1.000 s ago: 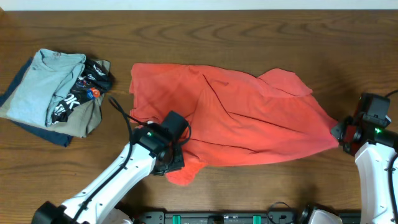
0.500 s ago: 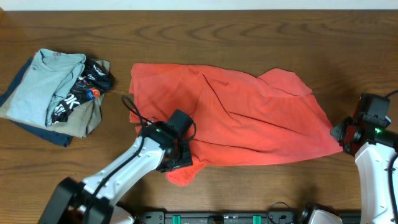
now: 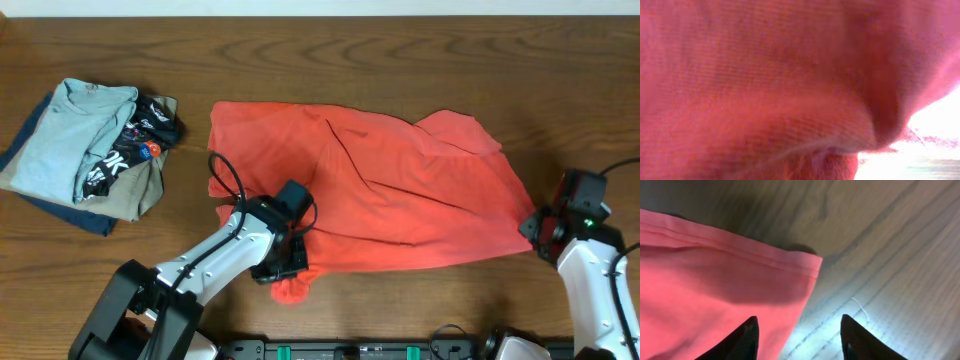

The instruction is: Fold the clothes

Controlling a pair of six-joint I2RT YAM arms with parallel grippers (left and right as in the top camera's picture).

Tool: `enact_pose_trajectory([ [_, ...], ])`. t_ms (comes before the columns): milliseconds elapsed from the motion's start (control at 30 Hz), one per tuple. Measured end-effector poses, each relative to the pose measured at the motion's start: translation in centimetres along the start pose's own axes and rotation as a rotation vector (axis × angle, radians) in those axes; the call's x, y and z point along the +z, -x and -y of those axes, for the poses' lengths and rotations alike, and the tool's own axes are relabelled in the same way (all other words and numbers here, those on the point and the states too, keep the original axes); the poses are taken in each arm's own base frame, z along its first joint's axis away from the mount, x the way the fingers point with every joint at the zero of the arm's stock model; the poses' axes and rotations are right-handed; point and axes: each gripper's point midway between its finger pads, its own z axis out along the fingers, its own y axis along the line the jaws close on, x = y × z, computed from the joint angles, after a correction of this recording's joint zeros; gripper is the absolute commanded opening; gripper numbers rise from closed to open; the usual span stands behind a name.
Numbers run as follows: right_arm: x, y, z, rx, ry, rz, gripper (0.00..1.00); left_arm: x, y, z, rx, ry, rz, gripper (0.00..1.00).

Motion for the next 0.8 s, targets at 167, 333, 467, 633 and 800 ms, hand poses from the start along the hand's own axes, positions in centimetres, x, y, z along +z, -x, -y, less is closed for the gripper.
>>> enact_pose_trajectory([
  [167, 1.6, -1.0, 0.1, -0.001, -0.001, -0.002, 0.54, -0.5, -1.1, -0.9, 0.019, 0.03, -0.032, 0.06],
  [333, 2.6, -1.3, 0.0, -0.007, -0.011, -0.022, 0.54, -2.1, -1.3, -0.6, 0.042, -0.013, 0.015, 0.06],
  [467, 3.9, -2.4, 0.1, -0.021, -0.036, -0.077, 0.54, -3.6, -1.1, 0.0, 0.058, -0.064, 0.072, 0.06],
  [633, 4.8, -1.4, -1.0, -0.013, -0.009, -0.059, 0.34, -4.5, -1.1, 0.3, 0.068, -0.095, 0.107, 0.06],
  [800, 5.2, -0.7, -2.6, -0.002, 0.058, -0.052, 0.01, -4.5, -1.3, 0.0, 0.065, -0.086, 0.097, 0.06],
])
